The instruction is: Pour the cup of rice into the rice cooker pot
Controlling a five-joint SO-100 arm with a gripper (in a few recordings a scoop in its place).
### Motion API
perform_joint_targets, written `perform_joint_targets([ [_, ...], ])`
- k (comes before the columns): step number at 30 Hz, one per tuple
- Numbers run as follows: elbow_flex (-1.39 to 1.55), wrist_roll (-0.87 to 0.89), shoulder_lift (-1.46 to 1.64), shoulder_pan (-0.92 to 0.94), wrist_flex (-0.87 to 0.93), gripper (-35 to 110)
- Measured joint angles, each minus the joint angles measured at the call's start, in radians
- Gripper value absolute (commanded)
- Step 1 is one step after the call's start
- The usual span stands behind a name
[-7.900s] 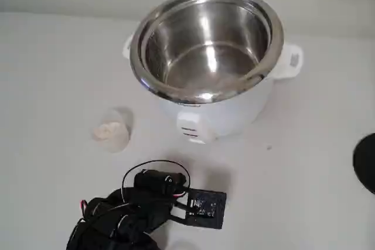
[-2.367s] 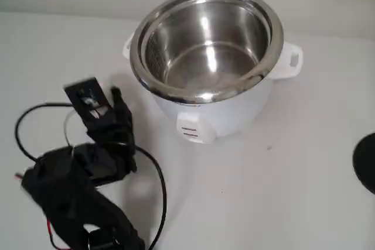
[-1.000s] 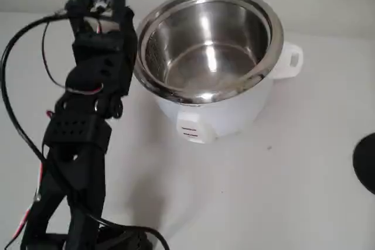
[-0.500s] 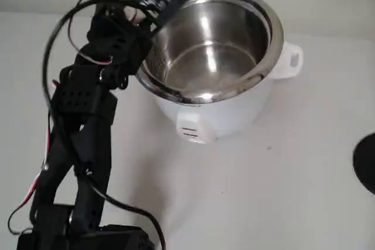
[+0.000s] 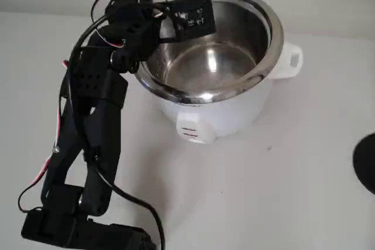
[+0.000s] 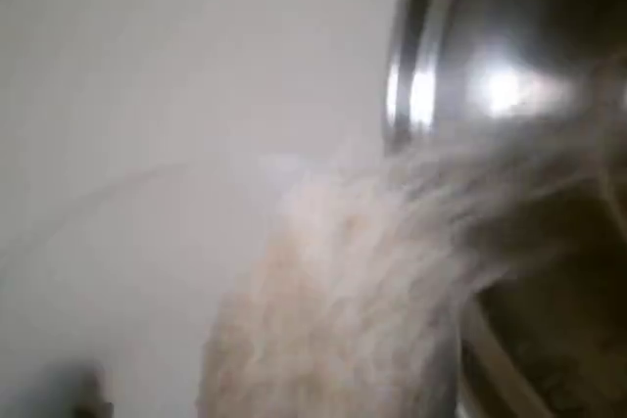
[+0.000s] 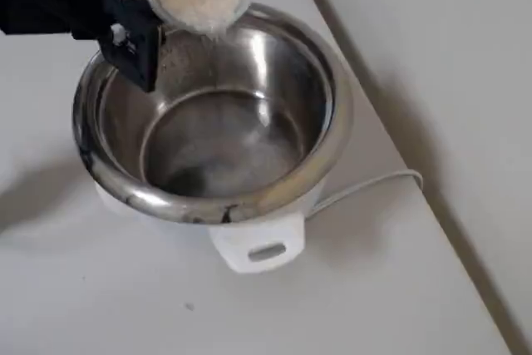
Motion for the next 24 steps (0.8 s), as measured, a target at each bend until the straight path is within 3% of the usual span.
perform_joint_targets([
  [24, -0.146, 0.423, -0.031, -0.015, 0.121, 14],
])
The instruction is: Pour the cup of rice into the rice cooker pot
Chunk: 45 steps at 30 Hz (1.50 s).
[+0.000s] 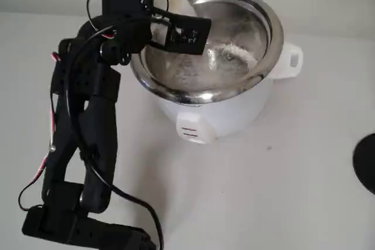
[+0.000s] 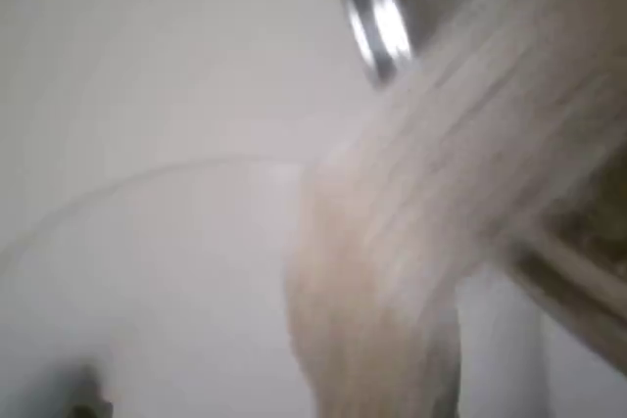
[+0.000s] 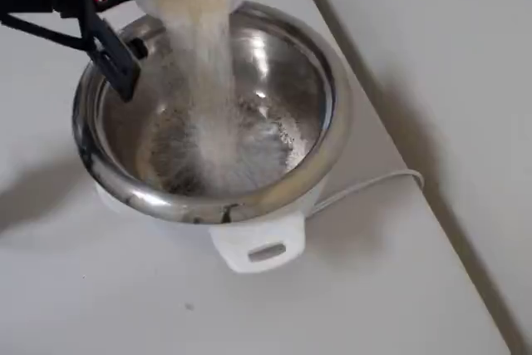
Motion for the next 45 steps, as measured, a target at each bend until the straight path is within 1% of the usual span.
perform_joint_targets([
  [17, -0.074, 0.153, -0.075, 0.0, 0.015, 13],
  [26, -0.083, 0.25, -0.087, 0.037, 0.025, 13],
  [35, -0.083, 0.262, -0.089, 0.04, 0.028, 13],
  [40, -0.089, 0.202, -0.101, 0.04, 0.041, 13],
  [42, -0.089, 0.137, -0.101, 0.038, 0.043, 13],
  [45, -0.089, -0.008, -0.101, 0.017, 0.043, 13],
])
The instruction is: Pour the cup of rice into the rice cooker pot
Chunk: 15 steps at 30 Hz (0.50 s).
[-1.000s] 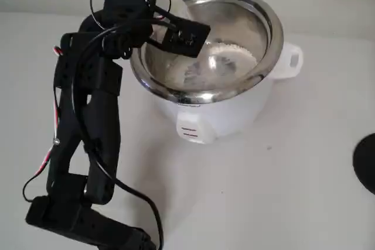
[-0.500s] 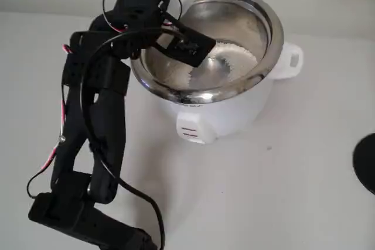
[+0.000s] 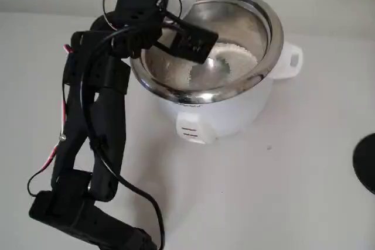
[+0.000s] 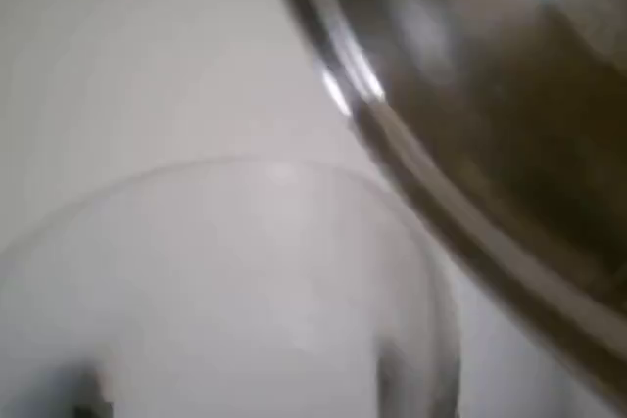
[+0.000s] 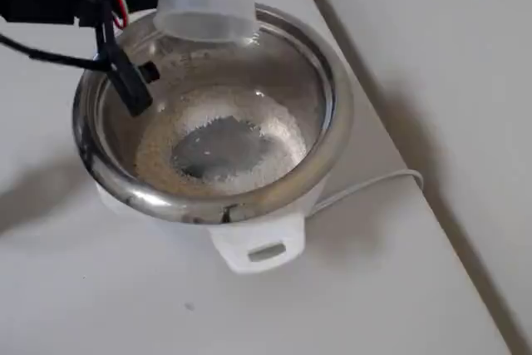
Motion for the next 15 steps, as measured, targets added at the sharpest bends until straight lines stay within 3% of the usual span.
perform_joint_targets([
  [8, -0.049, -0.48, 0.009, -0.138, 0.012, 13],
  [15, -0.051, -0.838, 0.06, -0.293, 0.137, 13],
])
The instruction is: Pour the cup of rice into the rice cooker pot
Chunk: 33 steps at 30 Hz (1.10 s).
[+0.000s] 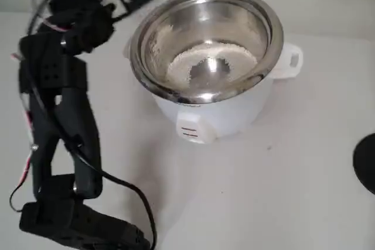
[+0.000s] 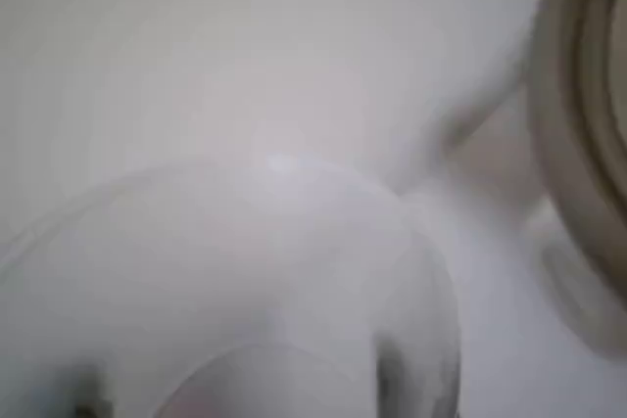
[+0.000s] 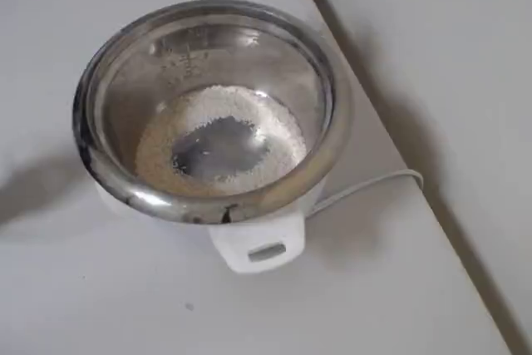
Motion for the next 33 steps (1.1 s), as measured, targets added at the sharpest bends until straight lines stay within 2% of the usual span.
perform_joint_targets([
  [8, 0.104, -0.189, 0.083, -0.117, 0.069, 13],
  [14, 0.425, -0.324, 0.232, -0.195, -0.064, 14],
  [19, 0.686, -0.405, 0.339, -0.202, -0.204, 14],
  [27, 1.328, -0.557, 0.523, -0.196, -0.62, 17],
  [33, 1.513, -0.598, 0.465, -0.17, -0.85, 20],
])
